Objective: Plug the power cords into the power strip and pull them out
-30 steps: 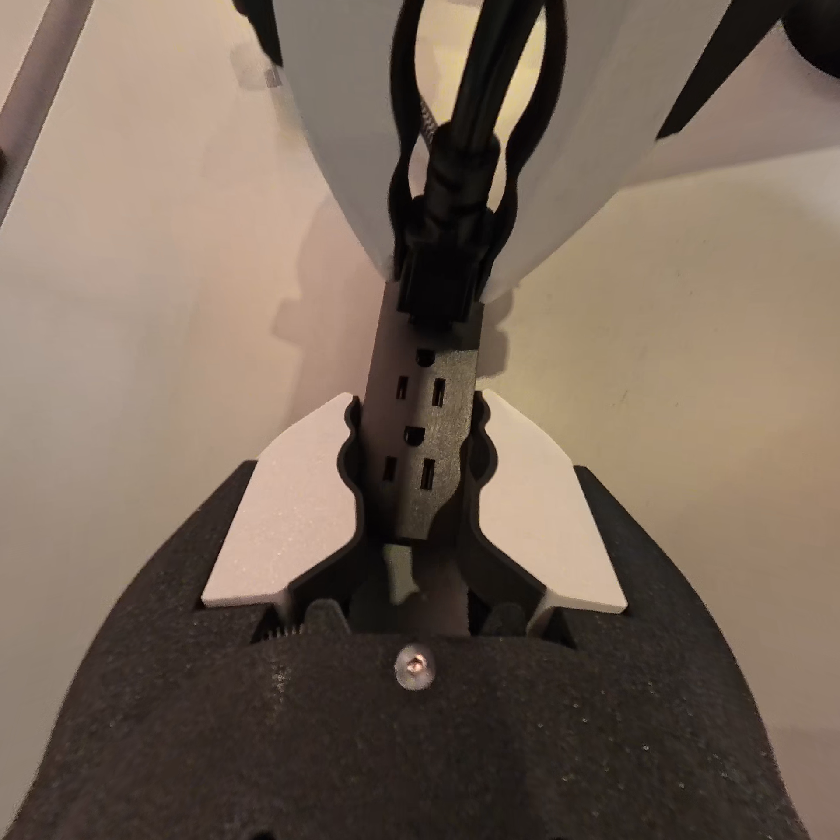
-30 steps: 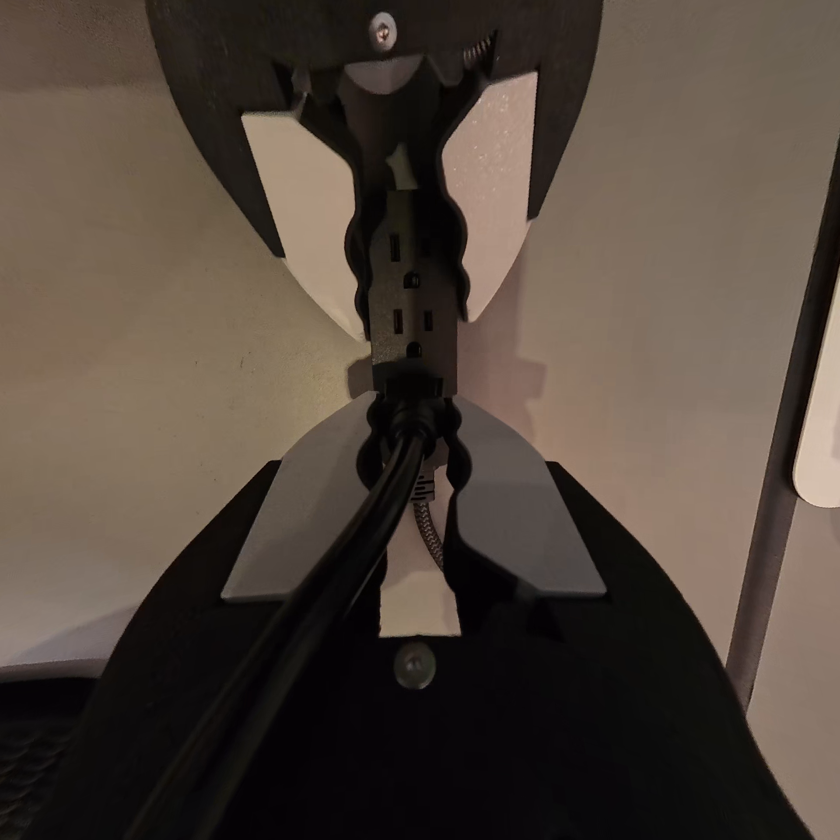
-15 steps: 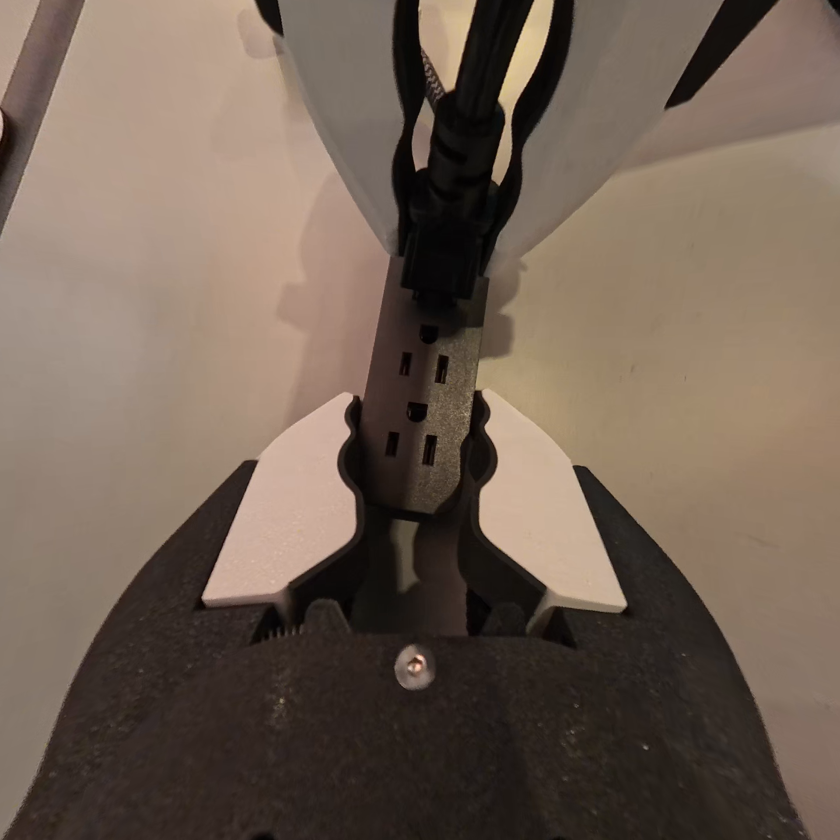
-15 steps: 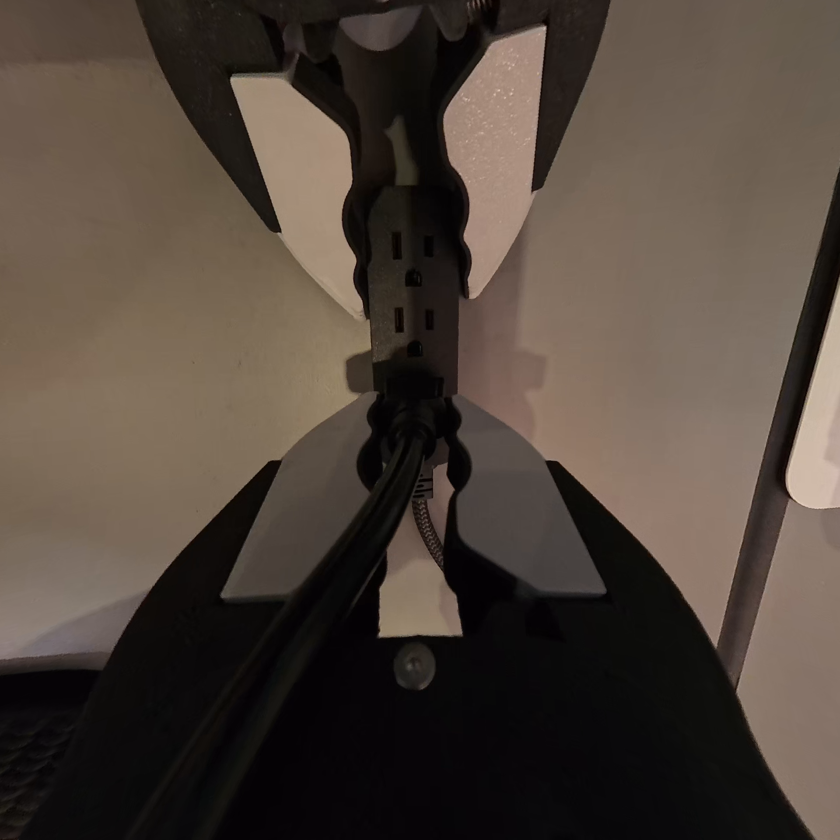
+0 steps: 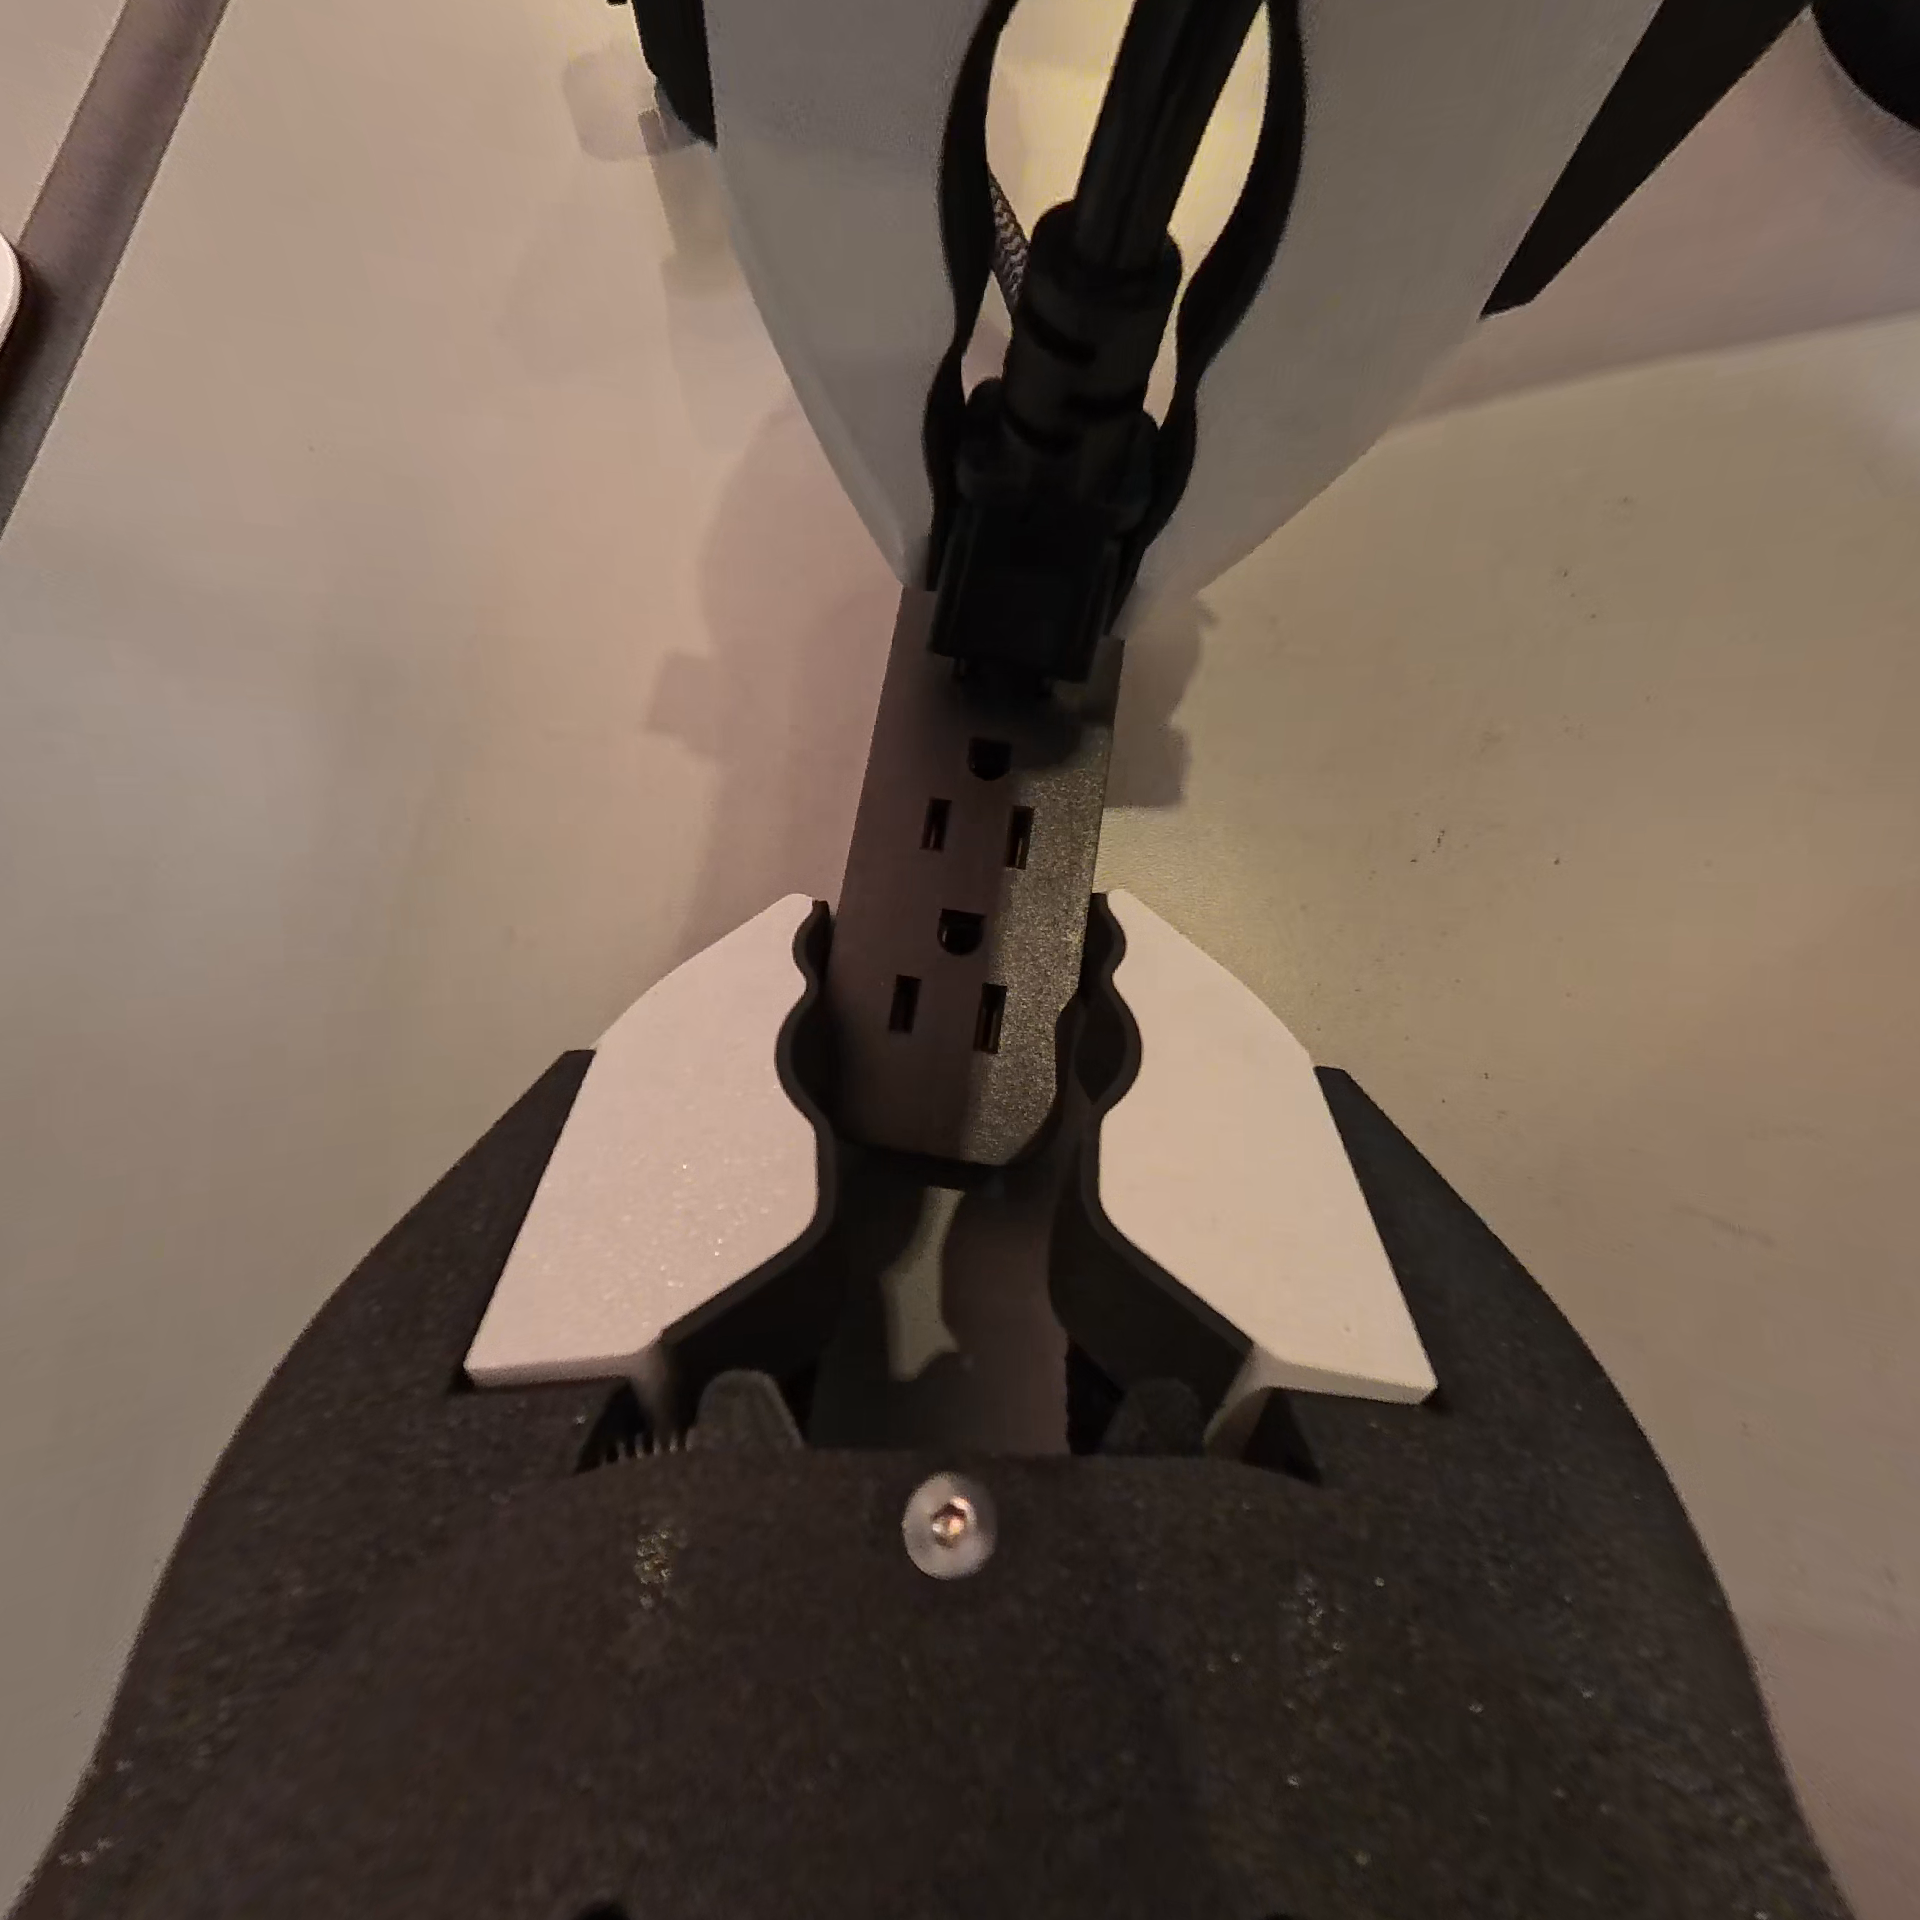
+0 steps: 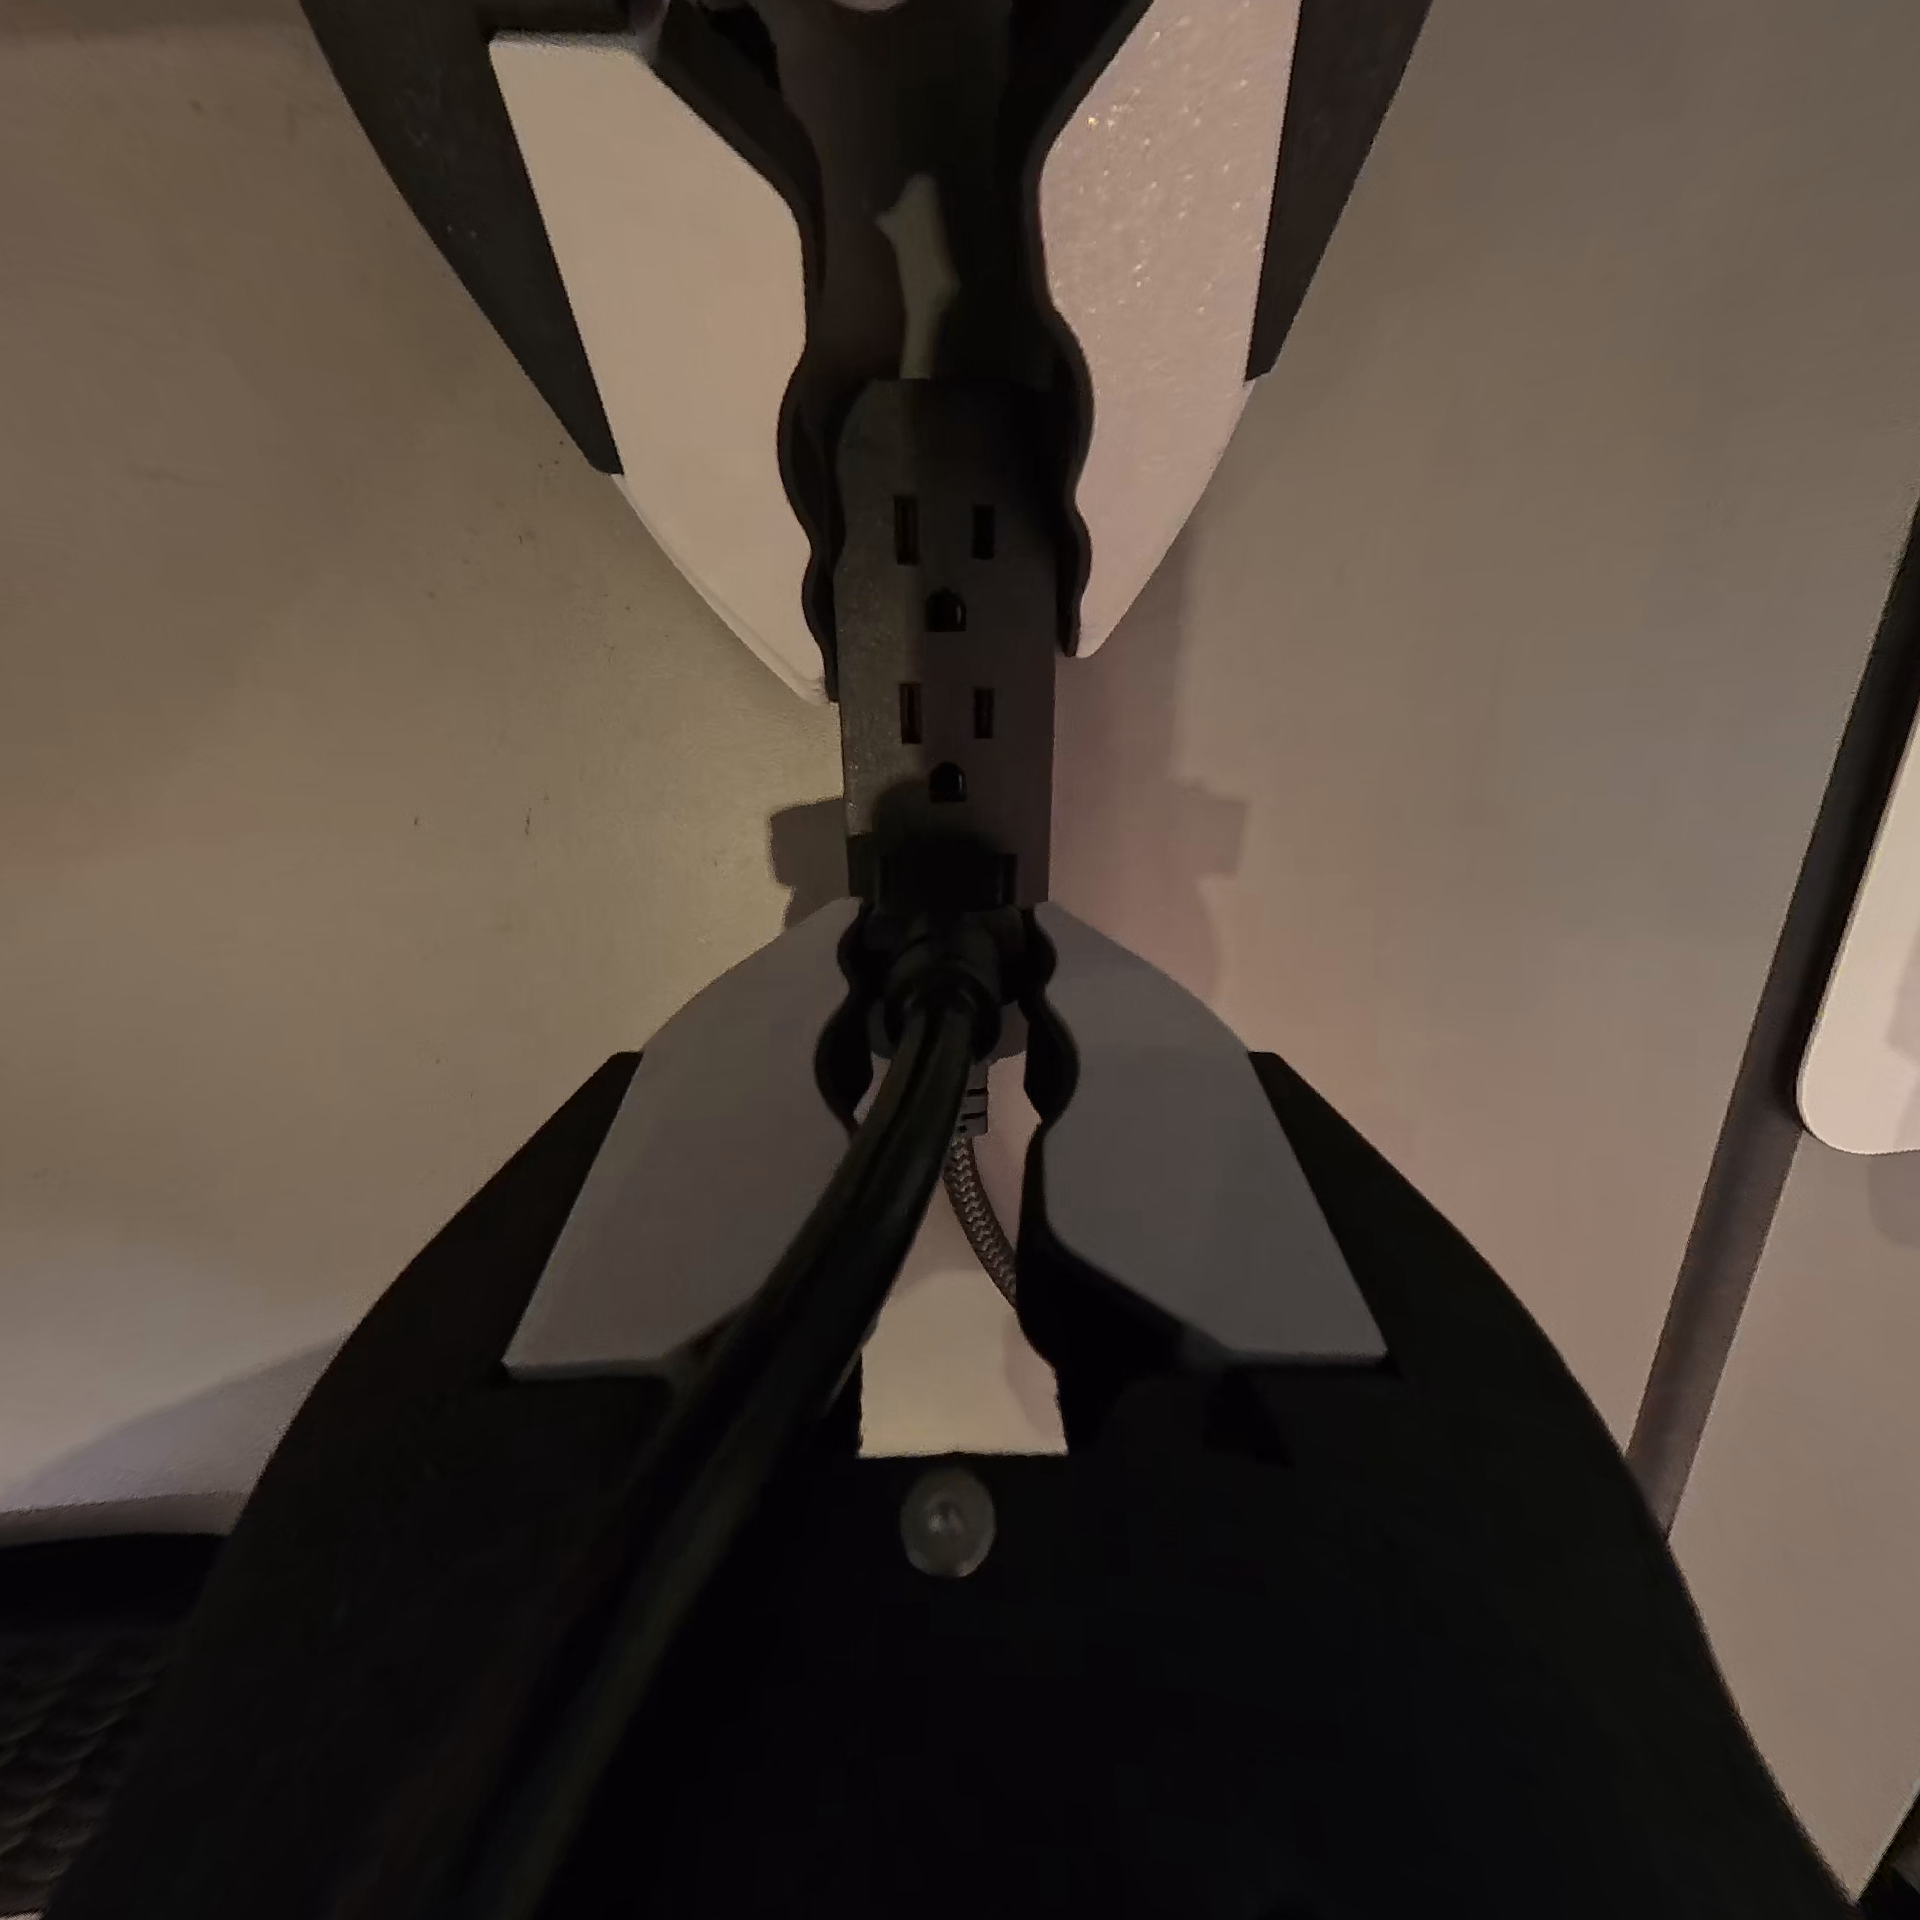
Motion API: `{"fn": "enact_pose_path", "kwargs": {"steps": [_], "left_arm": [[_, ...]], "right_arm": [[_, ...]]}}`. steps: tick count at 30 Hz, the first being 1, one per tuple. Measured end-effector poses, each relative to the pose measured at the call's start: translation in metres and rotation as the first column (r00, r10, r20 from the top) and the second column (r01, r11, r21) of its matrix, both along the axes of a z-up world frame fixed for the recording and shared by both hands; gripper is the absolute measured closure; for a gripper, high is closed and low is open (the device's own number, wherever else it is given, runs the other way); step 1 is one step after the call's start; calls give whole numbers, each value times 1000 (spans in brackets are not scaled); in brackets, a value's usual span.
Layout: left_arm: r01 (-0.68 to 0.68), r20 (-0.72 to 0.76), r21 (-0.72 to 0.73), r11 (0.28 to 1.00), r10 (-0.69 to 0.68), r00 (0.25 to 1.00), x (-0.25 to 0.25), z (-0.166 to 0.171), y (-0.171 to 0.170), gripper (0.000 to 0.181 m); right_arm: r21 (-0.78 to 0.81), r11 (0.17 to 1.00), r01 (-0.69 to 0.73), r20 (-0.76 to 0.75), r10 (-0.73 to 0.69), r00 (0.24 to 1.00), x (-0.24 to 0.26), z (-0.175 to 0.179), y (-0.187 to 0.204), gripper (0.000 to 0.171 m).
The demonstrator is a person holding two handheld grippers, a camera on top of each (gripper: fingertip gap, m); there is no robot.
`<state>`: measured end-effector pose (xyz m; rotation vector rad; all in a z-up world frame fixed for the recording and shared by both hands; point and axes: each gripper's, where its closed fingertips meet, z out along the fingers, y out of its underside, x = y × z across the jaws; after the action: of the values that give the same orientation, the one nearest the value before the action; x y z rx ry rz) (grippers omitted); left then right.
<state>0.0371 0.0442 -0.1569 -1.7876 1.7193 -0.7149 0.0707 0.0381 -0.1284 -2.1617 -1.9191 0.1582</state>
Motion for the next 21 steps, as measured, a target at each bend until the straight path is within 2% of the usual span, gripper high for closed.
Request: {"fn": "enact_pose_path", "kwargs": {"steps": [21], "left_arm": [[12,2,0,1000,-12,1000,1,0,-1,135]], "right_arm": [[-46,998,33,40,-31,999,6,6,-1,143]]}}
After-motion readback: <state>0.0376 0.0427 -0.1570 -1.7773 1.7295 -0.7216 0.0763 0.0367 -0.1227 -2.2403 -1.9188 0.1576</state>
